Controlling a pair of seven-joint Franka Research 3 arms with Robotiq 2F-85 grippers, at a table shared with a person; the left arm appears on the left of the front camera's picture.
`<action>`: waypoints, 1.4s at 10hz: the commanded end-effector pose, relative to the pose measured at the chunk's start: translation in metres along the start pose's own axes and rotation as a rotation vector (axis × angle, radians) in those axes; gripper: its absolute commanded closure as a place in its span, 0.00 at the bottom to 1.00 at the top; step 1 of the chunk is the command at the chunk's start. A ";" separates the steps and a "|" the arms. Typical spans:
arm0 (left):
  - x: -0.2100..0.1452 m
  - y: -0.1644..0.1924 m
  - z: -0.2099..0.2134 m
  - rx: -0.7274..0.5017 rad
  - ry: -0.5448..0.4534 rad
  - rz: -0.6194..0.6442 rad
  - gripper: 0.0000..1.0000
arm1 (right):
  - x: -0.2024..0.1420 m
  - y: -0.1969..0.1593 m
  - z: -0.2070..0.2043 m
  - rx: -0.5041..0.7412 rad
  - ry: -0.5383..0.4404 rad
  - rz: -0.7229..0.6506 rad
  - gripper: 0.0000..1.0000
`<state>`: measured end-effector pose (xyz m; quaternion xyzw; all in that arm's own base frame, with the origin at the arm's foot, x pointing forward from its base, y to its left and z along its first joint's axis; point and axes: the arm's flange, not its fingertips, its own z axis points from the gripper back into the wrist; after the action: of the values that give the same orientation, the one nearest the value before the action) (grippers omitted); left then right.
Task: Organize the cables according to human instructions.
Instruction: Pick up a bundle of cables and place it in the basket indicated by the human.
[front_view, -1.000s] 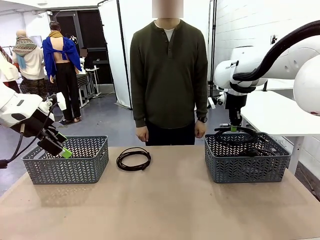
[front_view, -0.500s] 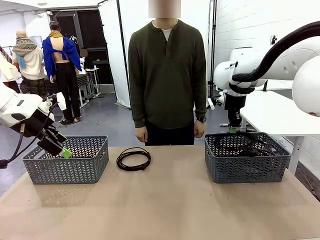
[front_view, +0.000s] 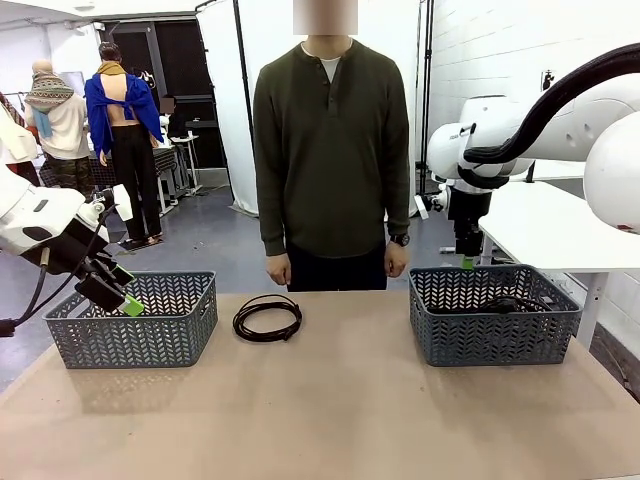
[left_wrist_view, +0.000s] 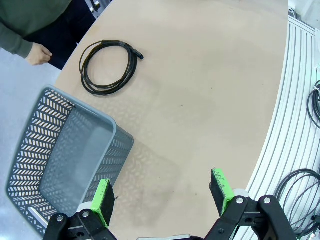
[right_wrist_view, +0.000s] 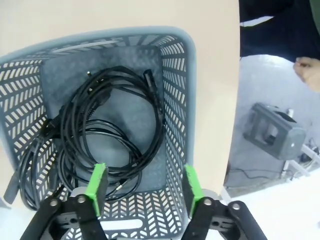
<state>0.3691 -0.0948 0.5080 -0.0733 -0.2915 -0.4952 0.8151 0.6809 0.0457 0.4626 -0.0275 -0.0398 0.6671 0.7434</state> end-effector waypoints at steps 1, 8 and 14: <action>-0.002 0.002 0.000 -0.015 -0.015 -0.003 0.00 | 0.000 -0.005 0.005 0.012 -0.026 -0.017 0.00; -0.002 0.002 0.000 -0.015 -0.015 -0.003 0.00 | -0.006 0.001 0.003 0.025 0.014 -0.009 0.00; -0.002 0.002 0.000 -0.015 -0.015 -0.003 0.00 | 0.000 0.010 0.012 0.007 0.006 -0.037 0.00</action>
<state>0.3691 -0.0948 0.5080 -0.0733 -0.2915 -0.4952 0.8151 0.6784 0.0409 0.4683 -0.0302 -0.0256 0.6619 0.7485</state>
